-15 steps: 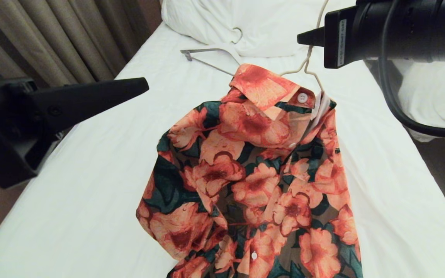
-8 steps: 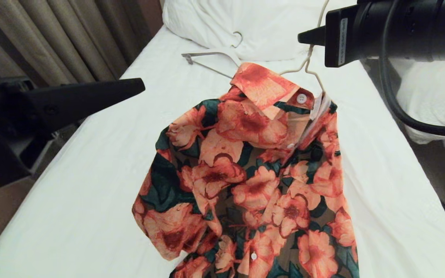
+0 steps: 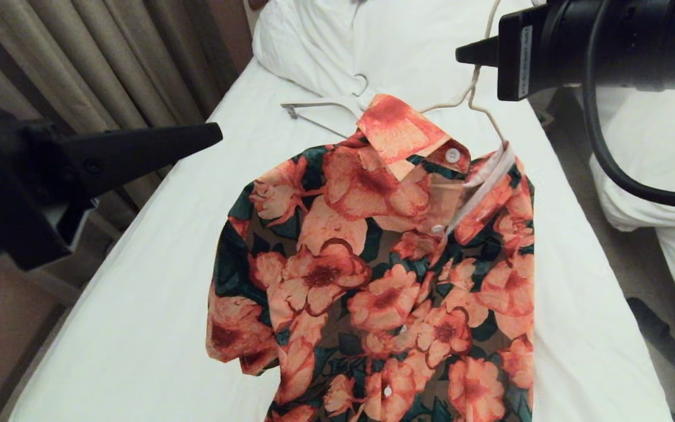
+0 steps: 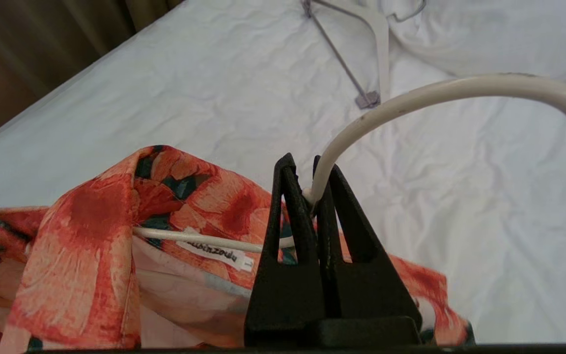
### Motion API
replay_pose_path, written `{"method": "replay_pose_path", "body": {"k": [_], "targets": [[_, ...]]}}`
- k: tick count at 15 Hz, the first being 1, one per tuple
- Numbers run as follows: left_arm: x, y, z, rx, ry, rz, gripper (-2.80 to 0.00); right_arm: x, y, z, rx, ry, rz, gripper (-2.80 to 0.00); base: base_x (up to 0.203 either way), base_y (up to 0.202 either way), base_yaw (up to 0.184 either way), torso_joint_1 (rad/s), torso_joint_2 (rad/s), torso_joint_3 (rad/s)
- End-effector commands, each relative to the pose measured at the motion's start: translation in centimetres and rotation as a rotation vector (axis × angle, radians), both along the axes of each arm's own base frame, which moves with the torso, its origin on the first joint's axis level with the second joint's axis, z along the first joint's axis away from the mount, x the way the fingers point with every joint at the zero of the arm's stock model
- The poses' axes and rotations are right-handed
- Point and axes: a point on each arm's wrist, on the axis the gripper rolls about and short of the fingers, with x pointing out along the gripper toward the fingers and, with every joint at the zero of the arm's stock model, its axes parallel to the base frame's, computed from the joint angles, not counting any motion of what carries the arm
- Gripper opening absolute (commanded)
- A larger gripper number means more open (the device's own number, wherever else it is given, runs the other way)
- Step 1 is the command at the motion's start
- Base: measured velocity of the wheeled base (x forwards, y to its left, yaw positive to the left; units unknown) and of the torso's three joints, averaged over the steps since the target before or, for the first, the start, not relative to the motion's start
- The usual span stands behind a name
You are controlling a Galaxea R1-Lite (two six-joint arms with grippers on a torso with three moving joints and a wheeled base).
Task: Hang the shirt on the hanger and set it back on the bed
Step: Take the clothes hanger out of the clothes
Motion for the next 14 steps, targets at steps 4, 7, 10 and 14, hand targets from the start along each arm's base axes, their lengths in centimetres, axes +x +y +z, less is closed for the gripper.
{"method": "replay_pose_path", "body": {"k": [4,7,10,14], "targets": [[0.6,-0.6,-0.6,0.032,0.033,-0.002,-2.8,0.0,0.0,0.1,0.0,-0.008,0.0,-2.8,0.0,0.0,0.0,0.183,-0.53,-0.361],[0.6,-0.6,-0.6,0.034,0.036,-0.003,-2.8,0.1,0.0,0.5,0.012,-0.054,-0.005,-2.8,0.0,0.0,0.0,0.208,-0.57,-0.364],[0.8,-0.8,-0.8,0.04,0.042,-0.003,-2.8,0.2,0.0,0.6,-0.002,-0.069,-0.006,-2.8,0.0,0.0,0.0,0.239,-0.61,-0.37],[0.9,-1.0,-0.9,0.043,0.046,-0.011,-2.8,0.3,-0.2,1.1,-0.001,-0.128,-0.017,-2.8,0.0,0.0,0.0,0.179,-0.45,-0.266]]}}
